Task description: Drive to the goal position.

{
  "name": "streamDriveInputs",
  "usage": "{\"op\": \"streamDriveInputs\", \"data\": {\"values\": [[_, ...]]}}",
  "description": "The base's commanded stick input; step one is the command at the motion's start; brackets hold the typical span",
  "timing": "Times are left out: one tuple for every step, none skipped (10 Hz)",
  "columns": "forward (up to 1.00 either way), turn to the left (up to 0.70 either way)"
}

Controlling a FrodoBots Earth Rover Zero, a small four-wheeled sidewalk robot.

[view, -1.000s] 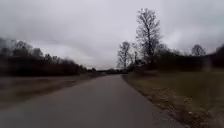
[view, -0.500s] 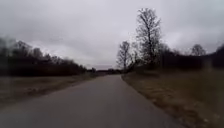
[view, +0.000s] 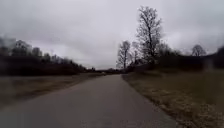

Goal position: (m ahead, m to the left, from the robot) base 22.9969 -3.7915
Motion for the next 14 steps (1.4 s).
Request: {"op": "streamDriveInputs", "data": {"values": [[0.85,0.0],[0.85,0.0],[0.85,0.0],[0.85,0.0],[0.85,0.0],[0.85,0.0],[0.85,0.0],[0.85,0.0],[0.85,0.0],[0.85,0.0],[0.85,0.0],[0.85,0.0],[0.85,0.0],[0.85,0.0]]}}
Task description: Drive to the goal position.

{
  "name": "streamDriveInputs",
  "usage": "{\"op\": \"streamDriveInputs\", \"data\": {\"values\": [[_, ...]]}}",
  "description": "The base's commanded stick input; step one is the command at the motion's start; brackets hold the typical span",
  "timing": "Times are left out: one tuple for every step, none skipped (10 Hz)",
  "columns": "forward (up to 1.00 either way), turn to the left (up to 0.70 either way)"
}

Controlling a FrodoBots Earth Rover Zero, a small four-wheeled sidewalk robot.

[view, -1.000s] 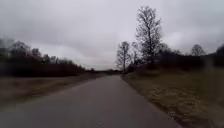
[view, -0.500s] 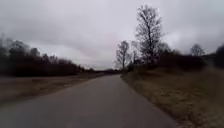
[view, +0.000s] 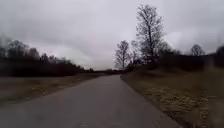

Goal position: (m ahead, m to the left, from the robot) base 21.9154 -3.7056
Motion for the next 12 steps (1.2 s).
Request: {"op": "streamDriveInputs", "data": {"values": [[0.85,0.0],[0.85,0.0],[0.85,0.0],[0.85,0.0],[0.85,0.0],[0.85,0.0],[0.85,0.0],[0.85,0.0],[0.85,0.0],[0.85,0.0],[0.85,0.0],[0.85,0.0]]}}
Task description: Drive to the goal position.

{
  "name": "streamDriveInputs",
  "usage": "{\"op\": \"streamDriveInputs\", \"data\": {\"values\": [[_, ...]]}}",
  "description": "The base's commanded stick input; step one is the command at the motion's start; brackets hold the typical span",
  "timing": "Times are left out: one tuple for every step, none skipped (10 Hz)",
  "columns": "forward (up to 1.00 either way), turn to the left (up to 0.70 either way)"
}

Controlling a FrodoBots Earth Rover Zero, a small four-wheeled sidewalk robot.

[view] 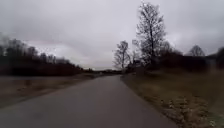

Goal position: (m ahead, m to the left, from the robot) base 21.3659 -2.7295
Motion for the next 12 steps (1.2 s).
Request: {"op": "streamDriveInputs", "data": {"values": [[0.85,0.0],[0.85,0.0],[0.85,0.0],[0.85,0.0],[0.85,0.0],[0.85,0.0],[0.85,0.0],[0.85,0.0],[0.85,0.0],[0.85,0.0],[0.85,0.0],[0.85,0.0]]}}
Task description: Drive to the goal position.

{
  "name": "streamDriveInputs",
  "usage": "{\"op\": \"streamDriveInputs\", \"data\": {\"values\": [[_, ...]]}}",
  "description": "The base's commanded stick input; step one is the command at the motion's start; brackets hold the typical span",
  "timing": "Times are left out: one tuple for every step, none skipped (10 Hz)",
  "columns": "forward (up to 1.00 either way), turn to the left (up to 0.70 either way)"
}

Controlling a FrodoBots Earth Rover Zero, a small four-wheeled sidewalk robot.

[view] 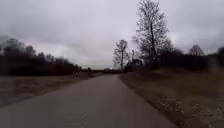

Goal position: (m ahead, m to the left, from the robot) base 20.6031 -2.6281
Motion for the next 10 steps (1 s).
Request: {"op": "streamDriveInputs", "data": {"values": [[0.85,0.0],[0.85,0.0],[0.85,0.0],[0.85,0.0],[0.85,0.0],[0.85,0.0],[0.85,0.0],[0.85,0.0],[0.85,0.0],[0.85,0.0]]}}
